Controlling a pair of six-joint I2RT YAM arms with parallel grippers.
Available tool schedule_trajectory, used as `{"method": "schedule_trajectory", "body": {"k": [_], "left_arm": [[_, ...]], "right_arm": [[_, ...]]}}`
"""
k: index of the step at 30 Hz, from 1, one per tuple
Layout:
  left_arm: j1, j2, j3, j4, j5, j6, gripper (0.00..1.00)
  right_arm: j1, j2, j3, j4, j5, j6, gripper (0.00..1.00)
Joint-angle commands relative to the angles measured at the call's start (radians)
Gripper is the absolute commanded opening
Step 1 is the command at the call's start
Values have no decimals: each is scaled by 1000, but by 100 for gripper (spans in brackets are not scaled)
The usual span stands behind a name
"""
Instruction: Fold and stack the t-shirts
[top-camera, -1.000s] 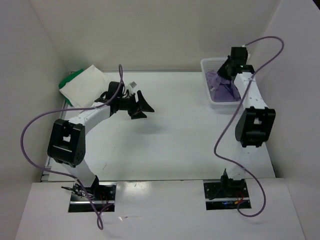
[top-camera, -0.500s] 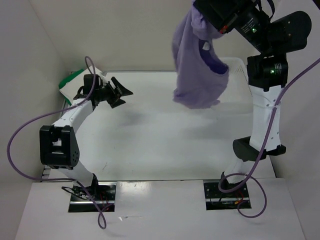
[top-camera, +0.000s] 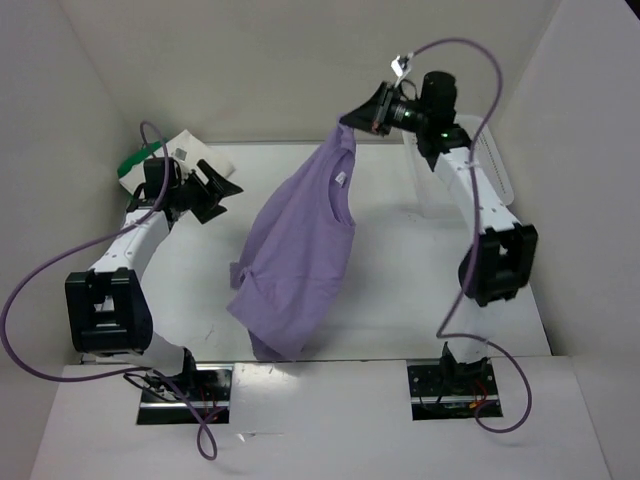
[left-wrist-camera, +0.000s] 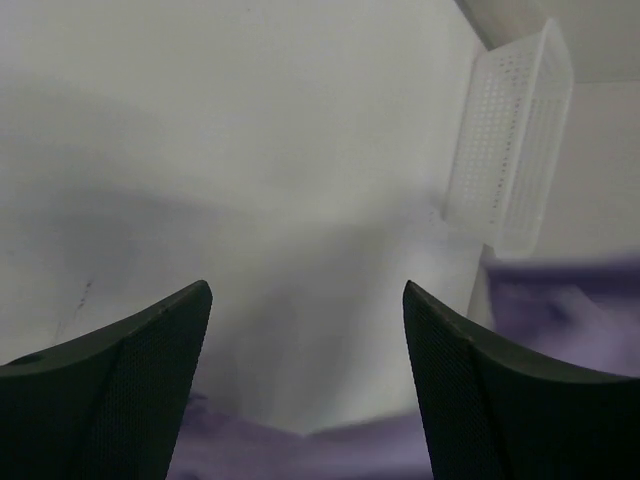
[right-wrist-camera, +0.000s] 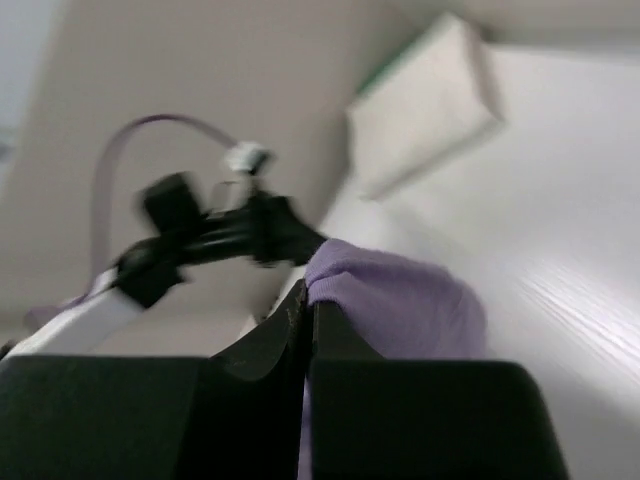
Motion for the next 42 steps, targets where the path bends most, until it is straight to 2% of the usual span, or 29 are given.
{"method": "schedule_trajectory", "body": {"k": [1,6,8,9,11,12,14,18,20,22,24,28,30,32,34,36,37,42], "left_arm": [[4,-40,-25,-26,-45,86,86],[-7,-26,-65,-96,-94,149,86],[-36,-14,-87,-110,-107,169,87],[-45,0,-96,-110,-119,169,87],[-61,23,-117,-139,-141,178,87],[-71,23,-117,-139,-166,178,87],[-71,23,-154,-139,-176,178,87],[-90,58,-197,-118,-202,138,84],[-90,82,-206,-86,-164,112,84],[-116,130,-191,-59,-144,100,84],[-127,182,-161,-20,-124,87,84],[-136,266,-118,26,-104,63,82],[-136,311,-99,45,-92,47,74],[-145,322,-81,66,-92,37,64],[-145,334,-67,66,-92,26,57],[-145,343,-56,76,-92,26,51],[-145,343,-47,76,-92,26,43],[-145,343,-38,99,-101,17,23]], "right_arm": [[-38,135,-52,-83,57,-99,0],[-78,184,-25,-126,178,-163,0],[-100,239,46,-184,178,-153,6],[-110,261,121,-213,210,-153,19],[-110,293,170,-296,276,-153,42],[-101,293,170,-316,290,-153,59],[-78,258,99,-365,325,-162,65],[-8,88,-223,-365,474,-162,67],[3,-3,-412,-365,540,-162,67],[3,-87,-577,-356,540,-140,67],[26,-136,-659,-356,563,-114,67],[127,-198,-854,-356,577,-65,52],[149,-198,-906,-321,577,-21,52],[169,-175,-957,-286,589,7,63],[169,-155,-979,-255,600,28,67],[169,-105,-969,-246,600,28,67],[169,-89,-969,-246,629,41,67],[169,-23,-859,-203,733,62,67]]}}
